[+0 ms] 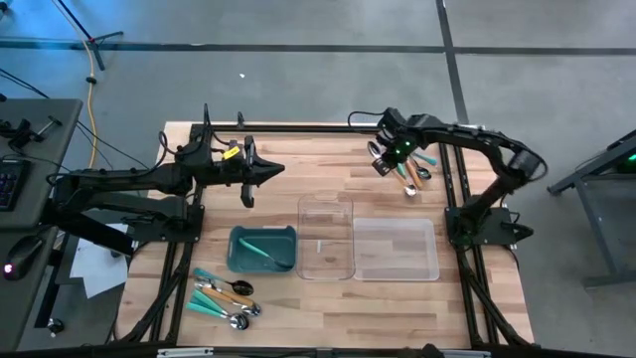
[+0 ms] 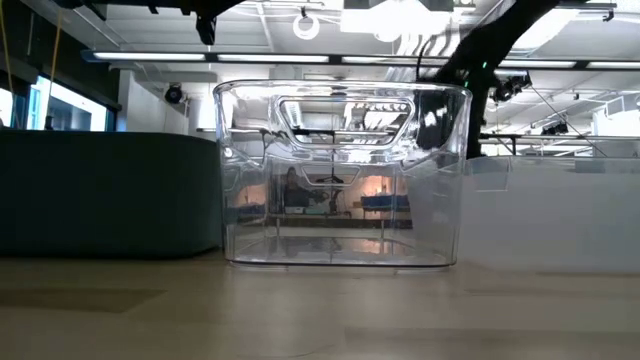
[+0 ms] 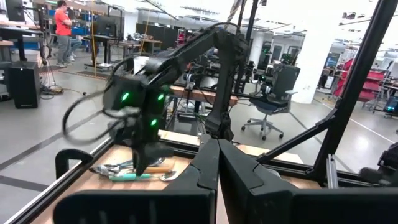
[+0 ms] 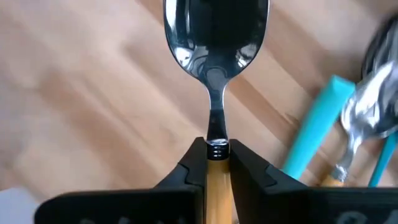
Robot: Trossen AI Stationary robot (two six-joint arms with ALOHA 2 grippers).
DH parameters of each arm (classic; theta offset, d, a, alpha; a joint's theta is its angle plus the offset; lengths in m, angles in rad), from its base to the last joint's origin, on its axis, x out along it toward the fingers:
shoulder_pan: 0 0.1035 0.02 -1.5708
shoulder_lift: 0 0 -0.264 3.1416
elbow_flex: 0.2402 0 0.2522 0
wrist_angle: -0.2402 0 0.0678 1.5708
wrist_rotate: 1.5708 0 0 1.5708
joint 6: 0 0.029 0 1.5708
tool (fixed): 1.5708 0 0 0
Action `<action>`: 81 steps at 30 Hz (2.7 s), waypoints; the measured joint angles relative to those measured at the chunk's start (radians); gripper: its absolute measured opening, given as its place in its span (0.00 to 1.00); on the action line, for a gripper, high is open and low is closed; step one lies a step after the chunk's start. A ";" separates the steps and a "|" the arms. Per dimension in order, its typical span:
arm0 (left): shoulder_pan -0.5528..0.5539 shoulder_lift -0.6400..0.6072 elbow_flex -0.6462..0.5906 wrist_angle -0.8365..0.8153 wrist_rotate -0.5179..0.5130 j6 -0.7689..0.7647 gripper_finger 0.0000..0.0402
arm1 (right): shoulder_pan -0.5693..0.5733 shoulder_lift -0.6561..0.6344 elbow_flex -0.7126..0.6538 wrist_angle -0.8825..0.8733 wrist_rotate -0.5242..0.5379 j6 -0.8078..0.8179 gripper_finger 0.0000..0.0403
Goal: Sort silverware by color (type)
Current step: Put the orange spoon into the transparent bin
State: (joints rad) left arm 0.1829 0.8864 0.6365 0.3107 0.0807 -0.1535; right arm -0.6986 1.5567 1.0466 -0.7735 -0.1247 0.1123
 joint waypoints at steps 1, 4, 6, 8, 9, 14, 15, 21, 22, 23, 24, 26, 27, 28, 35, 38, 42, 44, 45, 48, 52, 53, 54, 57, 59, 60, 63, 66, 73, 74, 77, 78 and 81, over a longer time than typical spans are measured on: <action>0.000 0.000 0.000 0.000 0.000 0.000 0.00 | 0.012 -0.031 -0.001 0.009 -0.004 -0.008 0.07; 0.000 0.000 0.000 0.000 0.000 0.000 0.00 | 0.050 -0.132 -0.039 0.069 -0.011 -0.002 0.07; 0.000 0.000 0.000 0.000 0.000 0.000 0.00 | 0.074 -0.205 -0.101 0.143 -0.025 0.038 0.07; 0.000 0.000 0.000 0.000 0.000 0.000 0.00 | 0.099 -0.285 -0.186 0.238 -0.046 0.088 0.07; 0.000 0.000 0.000 0.000 0.000 0.000 0.00 | 0.116 -0.327 -0.234 0.295 -0.050 0.117 0.07; 0.000 0.000 0.000 0.000 -0.012 0.000 0.00 | 0.223 -0.505 -0.468 0.576 -0.058 0.310 0.07; 0.000 0.000 0.000 0.000 -0.017 0.000 0.00 | 0.248 -0.528 -0.505 0.639 -0.055 0.345 0.07; 0.000 0.000 0.000 0.000 -0.039 0.000 0.00 | 0.384 -0.567 -0.584 0.894 0.044 0.465 0.07; 0.000 0.000 0.000 0.000 -0.039 0.000 0.00 | 0.400 -0.560 -0.569 0.910 0.063 0.452 0.07; 0.000 0.000 0.000 0.000 -0.039 0.000 0.00 | 0.414 -0.552 -0.546 0.924 0.076 0.431 0.07; 0.000 0.000 0.000 0.000 -0.039 0.000 0.00 | 0.425 -0.546 -0.519 0.935 0.083 0.400 0.07; 0.000 0.000 0.000 0.000 -0.039 0.000 0.00 | 0.443 -0.531 -0.458 0.951 0.088 0.313 0.07; 0.000 0.000 0.000 0.000 -0.039 0.000 0.00 | 0.450 -0.526 -0.429 0.950 0.088 0.269 0.07; 0.000 0.000 0.000 0.000 -0.039 -0.001 0.00 | 0.455 -0.522 -0.402 0.947 0.088 0.229 0.07; 0.000 0.000 0.000 0.001 -0.007 -0.021 0.00 | 0.463 -0.515 -0.262 0.969 -0.020 0.104 0.07; 0.000 0.000 0.000 0.001 0.004 -0.026 0.00 | 0.484 -0.515 -0.234 0.971 -0.052 0.064 0.07; 0.000 0.000 0.000 0.001 0.004 -0.026 0.00 | 0.500 -0.514 -0.230 0.971 -0.045 0.042 0.07; 0.000 0.000 0.000 0.001 0.004 -0.027 0.00 | 0.500 -0.514 -0.230 0.972 -0.043 0.043 0.07; 0.000 0.000 0.000 0.001 0.004 -0.026 0.00 | 0.500 -0.514 -0.230 0.972 -0.043 0.043 0.07; 0.000 0.000 0.000 0.001 0.004 -0.027 0.00 | 0.500 -0.514 -0.230 0.972 -0.043 0.043 0.07; 0.000 0.000 0.000 0.001 0.005 -0.027 0.00 | 0.500 -0.514 -0.230 0.973 -0.043 0.043 0.07; 0.000 0.000 0.000 0.001 0.005 -0.027 0.00 | 0.499 -0.514 -0.230 0.973 -0.043 0.043 0.07; 0.000 0.000 0.000 0.001 0.005 -0.027 0.00 | 0.499 -0.514 -0.230 0.973 -0.043 0.043 0.07; 0.000 0.000 0.000 0.001 0.005 -0.027 0.00 | 0.499 -0.514 -0.230 0.973 -0.043 0.045 0.07; 0.000 0.000 0.000 0.001 0.005 -0.027 0.00 | 0.499 -0.514 -0.230 0.973 -0.043 0.044 0.07; 0.000 0.000 0.000 0.000 0.005 -0.027 0.00 | 0.499 -0.514 -0.230 0.973 -0.043 0.044 0.07; 0.000 0.000 0.000 0.000 0.006 -0.027 0.00 | 0.499 -0.514 -0.230 0.973 -0.043 0.044 0.07; 0.000 0.010 0.000 0.000 0.006 -0.027 0.00 | 0.499 -0.501 -0.230 0.980 -0.043 0.044 0.07; 0.000 0.105 0.000 0.020 0.030 -0.027 0.00 | 0.510 -0.364 -0.230 1.162 -0.049 0.053 0.07; 0.000 0.123 0.000 0.041 0.047 -0.028 0.00 | 0.512 -0.344 -0.230 1.213 -0.051 0.057 0.07; -0.003 0.175 0.000 0.124 0.082 -0.029 0.00 | 0.511 -0.287 -0.229 1.340 -0.052 0.085 0.07; -0.006 0.192 0.000 0.152 0.087 -0.029 0.00 | 0.511 -0.273 -0.229 1.360 -0.052 0.093 0.07; -0.011 0.233 0.006 0.214 0.087 -0.028 0.00 | 0.511 -0.241 -0.229 1.393 -0.052 0.113 0.07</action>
State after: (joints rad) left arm 0.1721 1.1192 0.6429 0.5243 0.1673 -0.1820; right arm -0.1871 1.3154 0.8177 0.6195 -0.1772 0.2258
